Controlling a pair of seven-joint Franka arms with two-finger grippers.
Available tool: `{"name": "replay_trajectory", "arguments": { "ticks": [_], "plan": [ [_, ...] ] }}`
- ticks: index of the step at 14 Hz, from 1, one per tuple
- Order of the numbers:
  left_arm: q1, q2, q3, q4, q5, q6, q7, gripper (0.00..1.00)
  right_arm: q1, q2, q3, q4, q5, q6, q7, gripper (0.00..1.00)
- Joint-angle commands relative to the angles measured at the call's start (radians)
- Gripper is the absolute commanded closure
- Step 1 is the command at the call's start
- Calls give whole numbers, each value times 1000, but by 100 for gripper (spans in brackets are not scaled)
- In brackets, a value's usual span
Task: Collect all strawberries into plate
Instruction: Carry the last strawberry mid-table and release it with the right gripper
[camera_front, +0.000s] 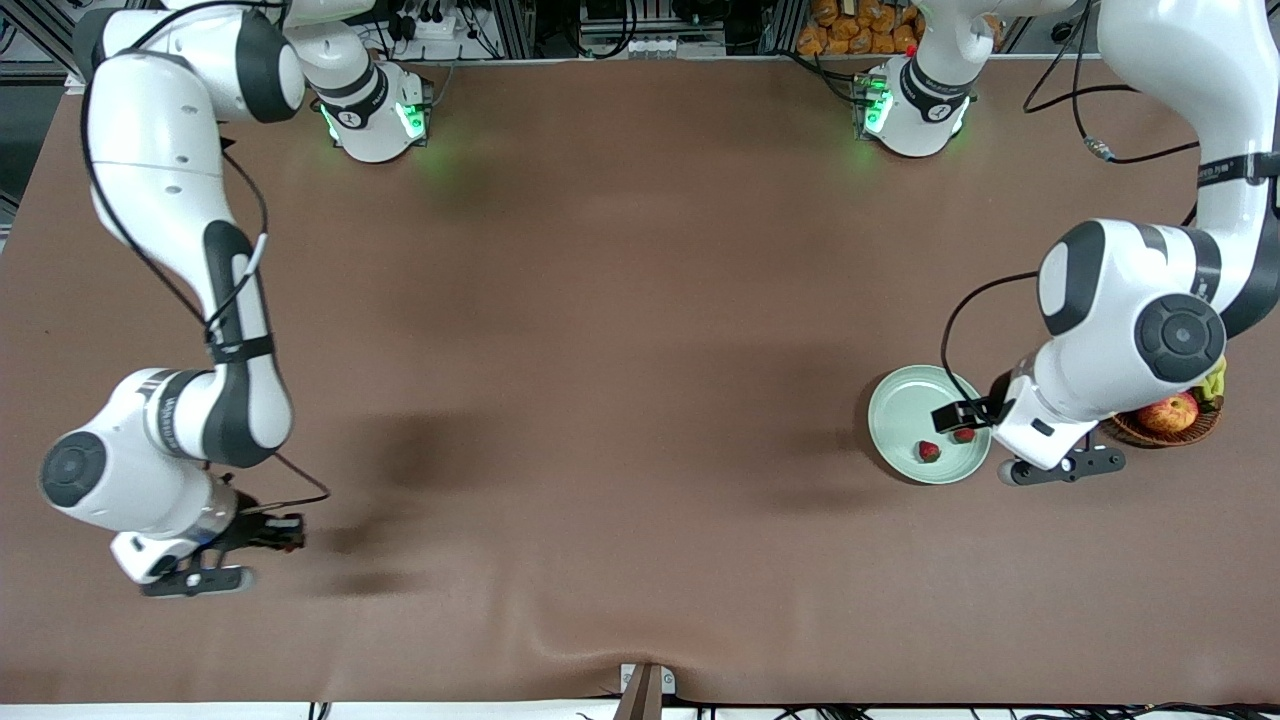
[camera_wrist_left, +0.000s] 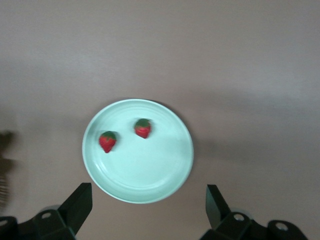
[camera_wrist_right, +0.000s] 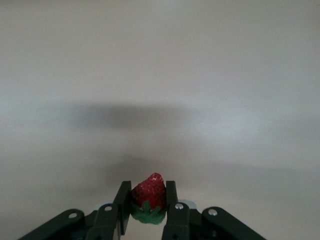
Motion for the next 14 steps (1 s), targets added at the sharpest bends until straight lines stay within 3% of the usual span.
{"name": "replay_trajectory", "arguments": {
  "ticks": [1, 4, 8, 14],
  "plan": [
    [2, -37, -32, 4, 13, -25, -60, 0, 91, -38, -1, -25, 12, -41, -9, 100],
    [-4, -36, -64, 27, 8, -25, -143, 0, 163, -47, 60, -25, 12, -75, -11, 100],
    [-6, -40, -77, 25, 10, -29, -201, 0, 174, -52, 224, -26, 6, -75, -21, 100],
    [2, -114, -87, 28, 5, -126, -200, 0, 402, -38, 240, -28, -6, 23, -15, 100]
  ]
}}
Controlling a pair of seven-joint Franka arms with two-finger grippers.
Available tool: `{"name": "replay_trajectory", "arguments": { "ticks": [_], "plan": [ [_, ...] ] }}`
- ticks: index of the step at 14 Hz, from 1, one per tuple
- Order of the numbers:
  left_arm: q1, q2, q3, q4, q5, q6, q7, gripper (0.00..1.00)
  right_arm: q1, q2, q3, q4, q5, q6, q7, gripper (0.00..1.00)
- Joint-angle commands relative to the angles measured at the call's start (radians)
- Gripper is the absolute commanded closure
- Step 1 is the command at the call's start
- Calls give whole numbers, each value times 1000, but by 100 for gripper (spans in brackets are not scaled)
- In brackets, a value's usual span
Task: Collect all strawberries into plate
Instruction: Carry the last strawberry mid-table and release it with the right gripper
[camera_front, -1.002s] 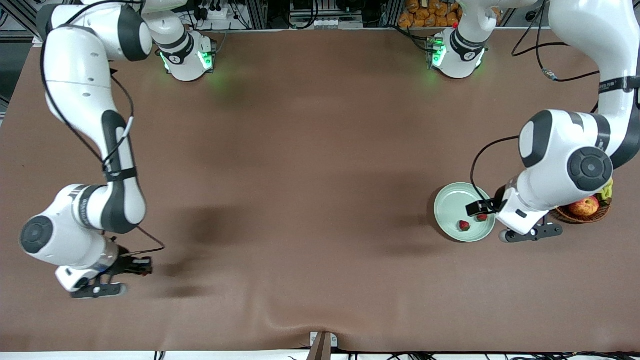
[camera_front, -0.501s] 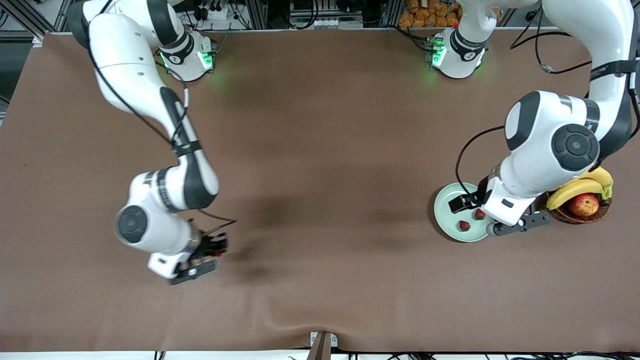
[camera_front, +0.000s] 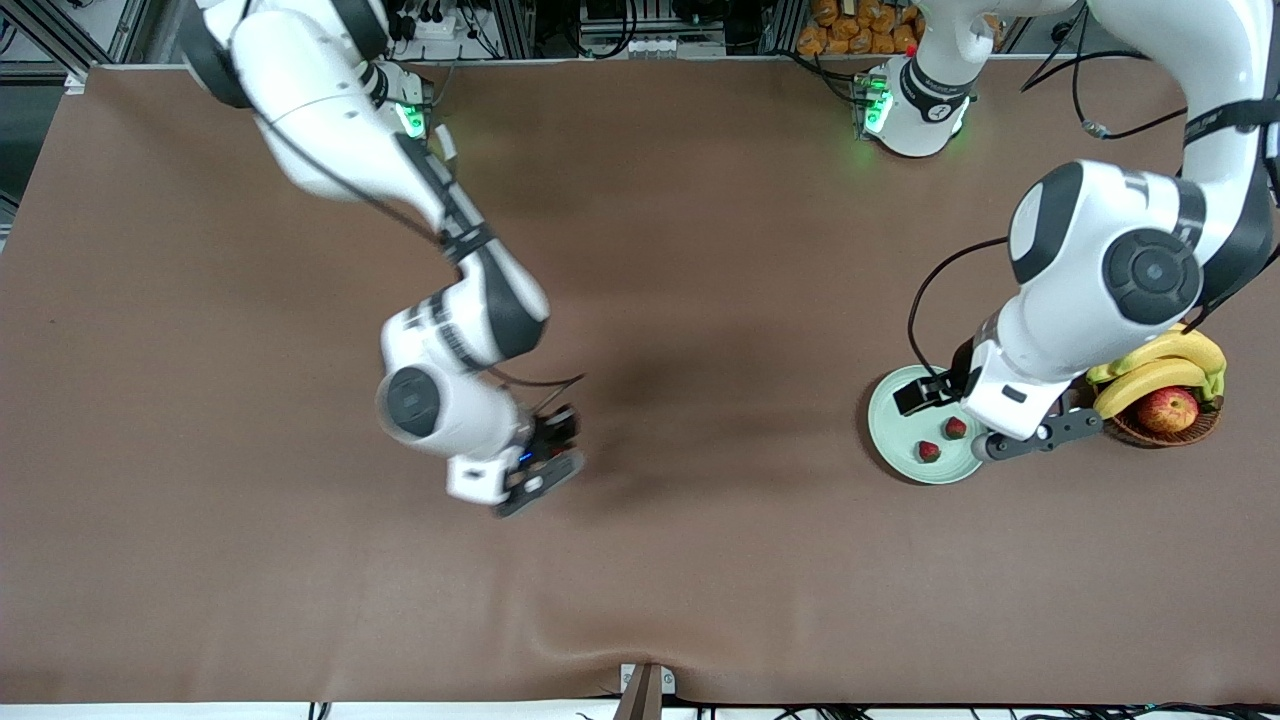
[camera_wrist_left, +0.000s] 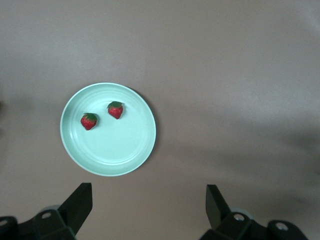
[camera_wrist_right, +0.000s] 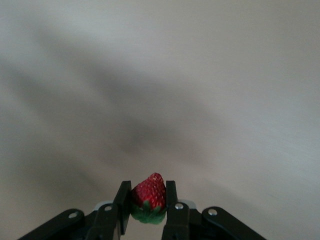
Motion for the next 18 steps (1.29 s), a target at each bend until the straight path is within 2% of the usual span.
{"name": "replay_trajectory", "arguments": {
  "ticks": [1, 7, 12, 13, 14, 18],
  "plan": [
    [13, -35, -10, -11, 4, -39, -14, 0, 101, -9, -7, -27, -6, 93, -4, 100],
    [17, -25, -10, -24, 4, -47, -10, 0, 244, 94, -7, -27, 0, 337, -1, 100],
    [17, -12, -10, -26, 2, -45, -4, 0, 290, 152, -7, -25, 0, 432, 1, 100],
    [17, -11, -10, -26, 2, -45, -4, 0, 290, 152, -7, -25, -1, 431, 5, 53],
    [19, -9, -10, -24, 2, -45, -2, 0, 289, 151, -7, -25, -1, 434, 4, 1],
    [14, 3, -10, -24, 1, -45, -2, 0, 254, 103, -20, -53, -6, 417, 4, 0]
  ]
}}
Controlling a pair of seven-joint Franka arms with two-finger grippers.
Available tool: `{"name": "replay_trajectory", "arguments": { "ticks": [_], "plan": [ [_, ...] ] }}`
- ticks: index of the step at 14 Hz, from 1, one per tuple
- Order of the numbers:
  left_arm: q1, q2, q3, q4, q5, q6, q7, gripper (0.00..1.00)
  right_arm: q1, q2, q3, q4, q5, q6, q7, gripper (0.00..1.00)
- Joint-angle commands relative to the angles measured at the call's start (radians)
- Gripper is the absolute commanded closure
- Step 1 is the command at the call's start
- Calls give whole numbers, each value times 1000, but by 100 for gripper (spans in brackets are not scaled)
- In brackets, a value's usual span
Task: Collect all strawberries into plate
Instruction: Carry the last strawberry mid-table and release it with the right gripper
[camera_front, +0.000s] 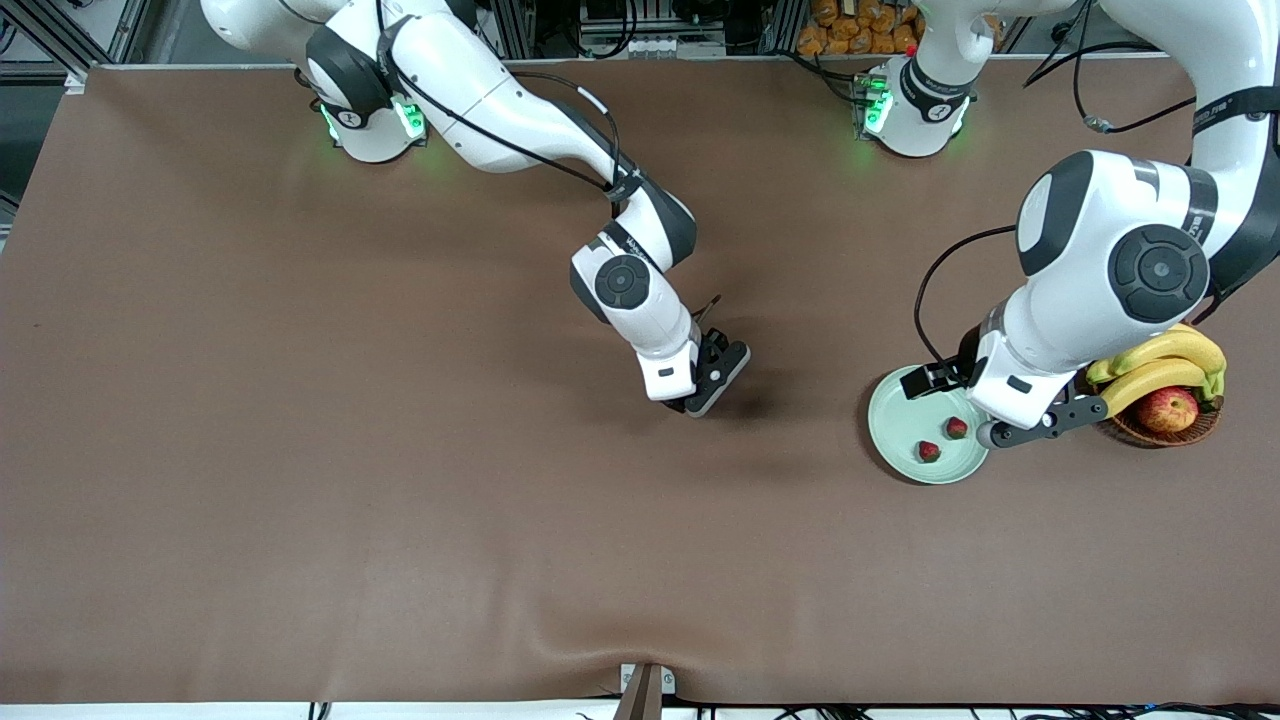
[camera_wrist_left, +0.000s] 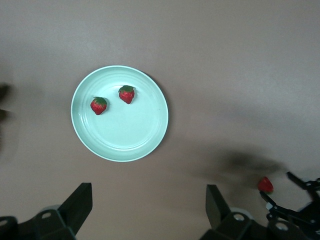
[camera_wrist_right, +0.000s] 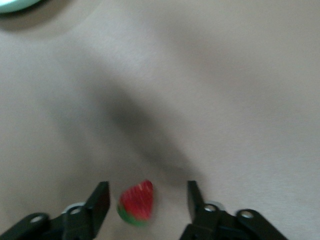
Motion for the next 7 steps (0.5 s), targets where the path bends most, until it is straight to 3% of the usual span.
{"name": "replay_trajectory", "arguments": {
  "ticks": [1, 5, 7],
  "plan": [
    [3, 2, -9, 1, 1, -9, -2, 0, -48, -85, -7, -66, -5, -19, -1, 0],
    [-7, 23, -9, -8, -61, 1, -11, 0, -195, -203, -10, -123, -6, -175, -8, 0],
    [-49, 59, -12, -10, -65, 25, -25, 0, -268, -252, -44, -123, -6, -273, -8, 0]
  ]
}}
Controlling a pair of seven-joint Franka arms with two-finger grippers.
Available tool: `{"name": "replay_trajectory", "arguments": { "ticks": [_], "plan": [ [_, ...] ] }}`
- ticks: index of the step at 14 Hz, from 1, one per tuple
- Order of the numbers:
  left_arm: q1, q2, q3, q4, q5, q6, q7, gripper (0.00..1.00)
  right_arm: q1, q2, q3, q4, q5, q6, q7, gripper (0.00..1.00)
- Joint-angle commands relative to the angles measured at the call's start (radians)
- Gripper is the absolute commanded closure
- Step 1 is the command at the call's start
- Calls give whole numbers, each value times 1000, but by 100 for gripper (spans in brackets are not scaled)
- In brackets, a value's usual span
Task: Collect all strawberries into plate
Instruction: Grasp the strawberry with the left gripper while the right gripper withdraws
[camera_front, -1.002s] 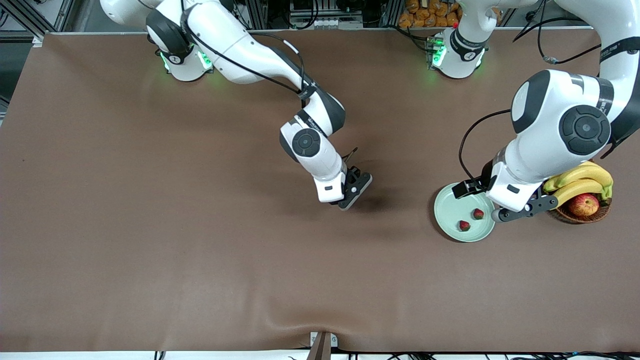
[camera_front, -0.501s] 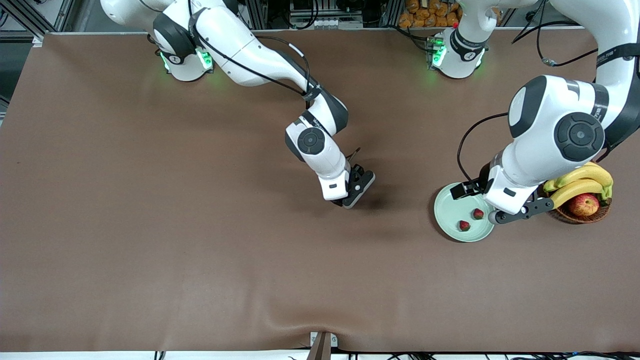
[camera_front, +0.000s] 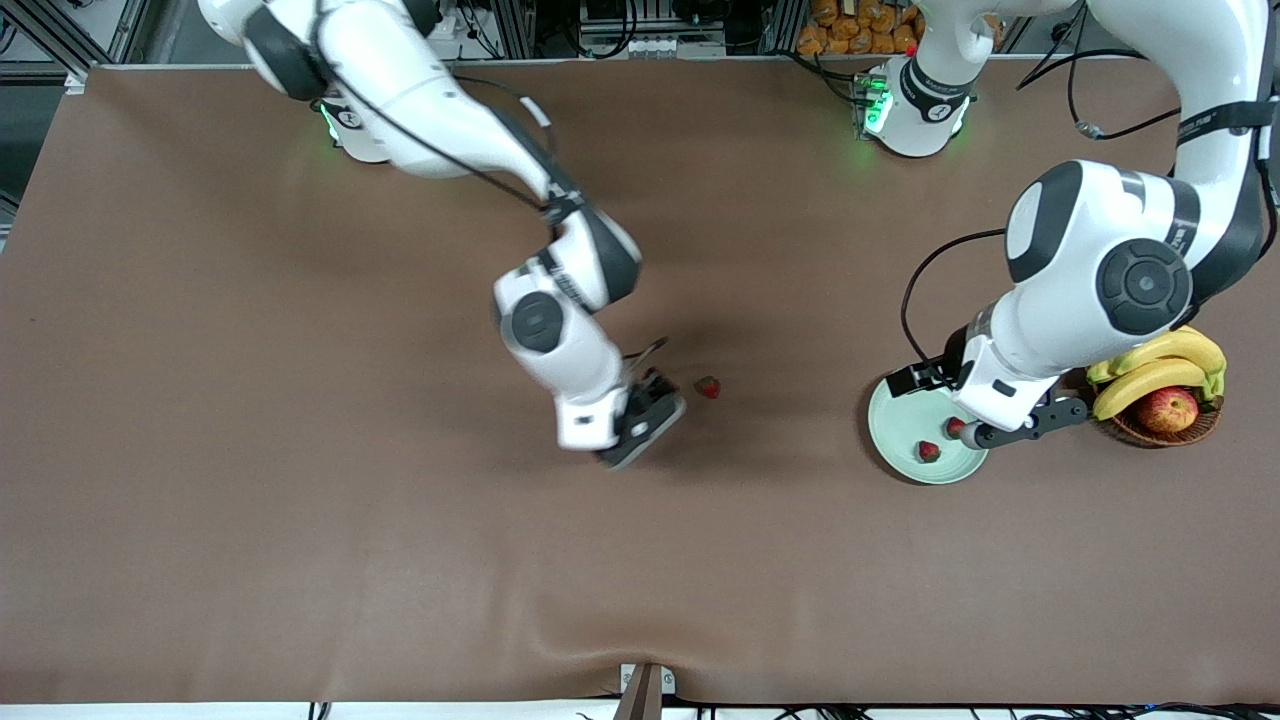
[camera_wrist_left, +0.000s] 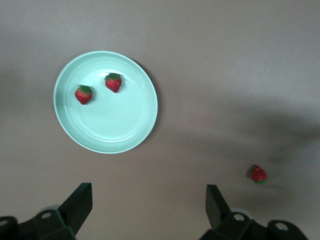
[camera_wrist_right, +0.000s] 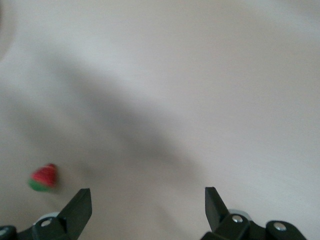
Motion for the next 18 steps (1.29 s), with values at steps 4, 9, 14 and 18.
{"name": "replay_trajectory", "arguments": {
  "ticks": [4, 9, 14, 18],
  "plan": [
    [-133, 111, -4, -2, -16, 109, -193, 0, -93, -188, -231, -82, -6, -267, -11, 0],
    [-225, 166, -4, -103, -13, 310, -357, 0, -99, -383, -429, -241, -7, -318, -52, 0],
    [-317, 264, -2, -111, -2, 485, -561, 5, -354, -622, -269, -360, -150, -434, -37, 0],
    [-362, 324, 4, -102, 13, 553, -629, 15, -499, -723, -119, -364, -282, -543, 119, 0]
  ]
}}
